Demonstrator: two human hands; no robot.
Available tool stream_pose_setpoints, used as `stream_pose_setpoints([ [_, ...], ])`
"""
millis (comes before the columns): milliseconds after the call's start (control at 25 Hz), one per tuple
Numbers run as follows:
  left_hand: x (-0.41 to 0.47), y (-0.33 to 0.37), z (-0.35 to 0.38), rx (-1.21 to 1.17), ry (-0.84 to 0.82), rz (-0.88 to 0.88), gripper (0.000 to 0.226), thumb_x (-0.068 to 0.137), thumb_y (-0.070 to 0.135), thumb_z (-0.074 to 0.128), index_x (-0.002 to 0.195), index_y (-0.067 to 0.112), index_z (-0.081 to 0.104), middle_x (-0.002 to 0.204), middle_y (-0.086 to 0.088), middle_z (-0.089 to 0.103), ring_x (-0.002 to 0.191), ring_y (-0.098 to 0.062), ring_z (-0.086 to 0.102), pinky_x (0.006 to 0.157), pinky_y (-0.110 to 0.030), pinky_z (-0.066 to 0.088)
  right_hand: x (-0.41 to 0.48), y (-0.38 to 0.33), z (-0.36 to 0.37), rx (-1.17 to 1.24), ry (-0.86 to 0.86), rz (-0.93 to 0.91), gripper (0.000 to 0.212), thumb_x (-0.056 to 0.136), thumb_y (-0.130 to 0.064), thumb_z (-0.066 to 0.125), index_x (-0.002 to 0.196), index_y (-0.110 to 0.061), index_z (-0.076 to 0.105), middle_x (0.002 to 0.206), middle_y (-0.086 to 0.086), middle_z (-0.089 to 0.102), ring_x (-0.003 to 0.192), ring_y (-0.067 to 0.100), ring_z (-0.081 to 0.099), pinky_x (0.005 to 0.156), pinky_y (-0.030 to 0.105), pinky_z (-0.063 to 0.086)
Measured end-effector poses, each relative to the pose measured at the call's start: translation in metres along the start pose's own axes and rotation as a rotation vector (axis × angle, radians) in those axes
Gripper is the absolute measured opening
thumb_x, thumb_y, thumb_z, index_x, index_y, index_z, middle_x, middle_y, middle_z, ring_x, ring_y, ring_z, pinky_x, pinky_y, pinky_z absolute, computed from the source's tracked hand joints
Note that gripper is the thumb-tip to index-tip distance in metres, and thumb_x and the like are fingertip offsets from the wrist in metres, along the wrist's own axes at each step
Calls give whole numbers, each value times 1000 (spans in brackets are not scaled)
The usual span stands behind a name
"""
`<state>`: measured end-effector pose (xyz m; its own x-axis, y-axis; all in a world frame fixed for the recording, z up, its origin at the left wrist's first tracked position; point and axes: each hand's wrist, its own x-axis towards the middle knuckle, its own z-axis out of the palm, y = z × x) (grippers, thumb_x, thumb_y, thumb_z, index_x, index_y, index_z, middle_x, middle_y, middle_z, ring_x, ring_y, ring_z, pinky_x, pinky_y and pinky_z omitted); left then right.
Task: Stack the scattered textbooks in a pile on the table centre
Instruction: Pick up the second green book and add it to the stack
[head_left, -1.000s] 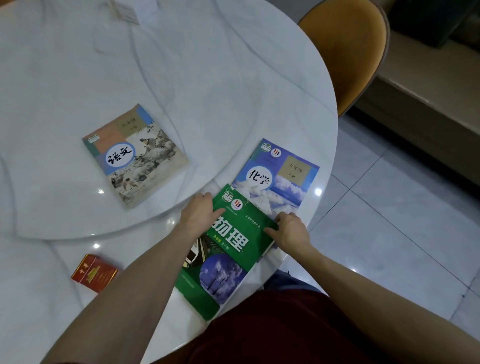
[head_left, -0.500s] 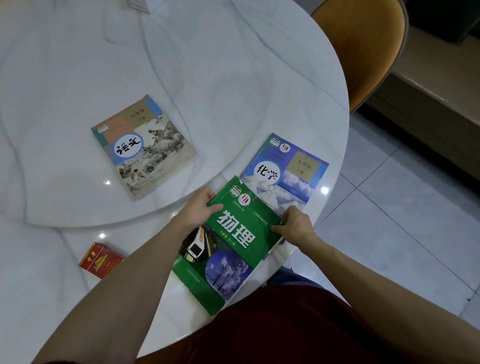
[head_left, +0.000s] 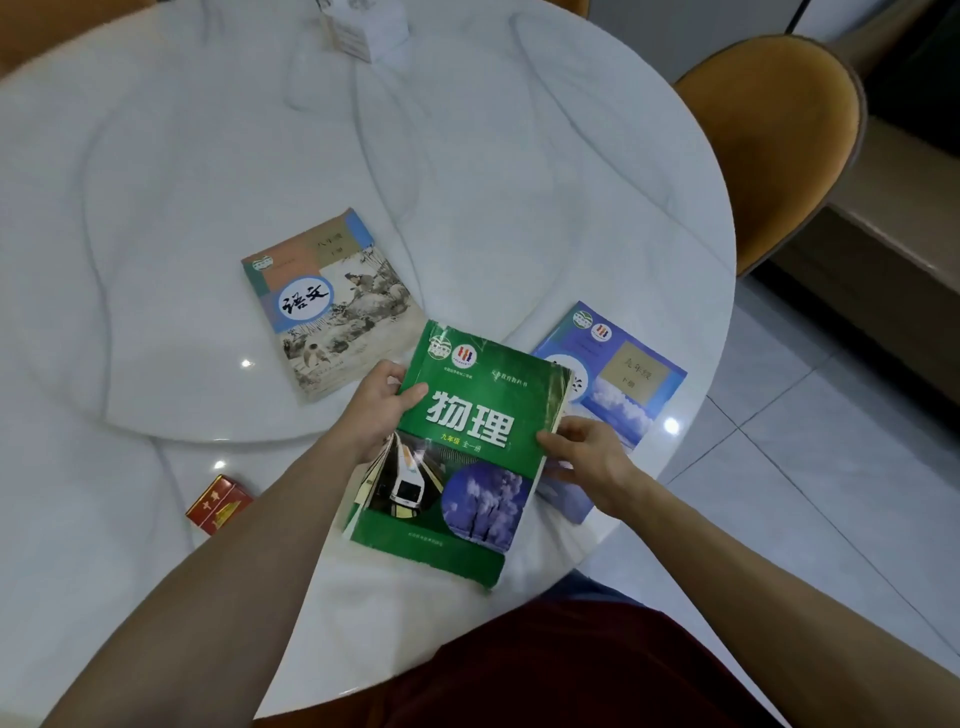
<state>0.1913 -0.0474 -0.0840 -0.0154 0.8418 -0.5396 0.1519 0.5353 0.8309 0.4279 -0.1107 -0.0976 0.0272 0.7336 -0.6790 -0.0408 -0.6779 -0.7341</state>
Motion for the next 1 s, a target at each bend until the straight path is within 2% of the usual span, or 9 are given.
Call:
stream_pose_setpoints([
  [40, 0, 4, -3, -28, 41, -3, 20, 95, 4, 53, 82, 16, 43, 89, -13, 64, 70, -21, 64, 47, -25, 58, 1, -5, 4, -10, -16, -13, 11, 94, -4, 53, 96, 4, 60, 91, 13, 66, 67, 19, 64, 50, 23, 56],
  [120, 2, 10, -8, -73, 115, -24, 20, 94, 4, 55, 82, 15, 44, 97, -17, 64, 74, -24, 64, 60, -35, 60, 7, -17, 11, -22, -15, -62, 15, 95, -5, 51, 83, -5, 59, 88, 11, 66, 67, 18, 63, 50, 22, 55],
  [200, 1, 18, -11, -130, 177, -54, 18, 94, 4, 55, 81, 14, 47, 104, -21, 64, 83, -29, 65, 76, -43, 58, 14, -34, 17, -27, -8, -103, 15, 96, -5, 49, 86, -4, 60, 92, 12, 66, 70, 18, 63, 56, 27, 55],
  [360, -5, 37, -16, -264, 237, -76, 20, 94, 0, 55, 77, 12, 53, 96, -18, 65, 88, -32, 65, 88, -47, 54, 31, -69, 28, -111, -25, -178, 15, 97, -6, 47, 102, 1, 60, 97, 15, 65, 73, 19, 63, 62, 29, 52],
  [520, -4, 48, -42, -272, 338, -71, 9, 91, 6, 61, 84, 10, 56, 105, -19, 69, 93, -33, 69, 90, -52, 55, 47, -108, 51, -225, -53, -237, 12, 95, -3, 51, 92, 1, 61, 88, 16, 65, 72, 24, 62, 64, 32, 54],
  [640, -1, 55, -61, -317, 413, -67, 3, 91, 7, 61, 92, 6, 59, 101, -15, 67, 77, -28, 68, 81, -43, 58, 64, -135, 76, -287, -70, -294, 12, 93, -3, 53, 86, -1, 63, 93, 20, 66, 80, 30, 62, 73, 39, 55],
  [720, 1, 61, -73, -362, 462, -65, 5, 91, 6, 61, 89, 5, 56, 100, -17, 65, 75, -27, 66, 81, -41, 56, 76, -151, 94, -337, -100, -324, 13, 94, -4, 52, 89, -2, 64, 95, 21, 66, 83, 30, 62, 77, 40, 55],
  [880, 11, 70, -98, -440, 532, -89, 24, 92, 6, 60, 114, 1, 53, 96, -15, 64, 82, -30, 64, 79, -40, 55, 103, -178, 128, -426, -169, -336, 19, 95, -3, 50, 102, 5, 65, 98, 19, 67, 86, 30, 63, 75, 38, 53],
  [1000, 25, 73, -115, -454, 573, -112, 28, 91, 7, 62, 116, -3, 54, 100, -17, 65, 85, -31, 65, 80, -40, 55, 121, -193, 152, -472, -211, -318, 23, 96, -2, 48, 109, 9, 63, 99, 18, 67, 88, 30, 63, 77, 38, 53],
])
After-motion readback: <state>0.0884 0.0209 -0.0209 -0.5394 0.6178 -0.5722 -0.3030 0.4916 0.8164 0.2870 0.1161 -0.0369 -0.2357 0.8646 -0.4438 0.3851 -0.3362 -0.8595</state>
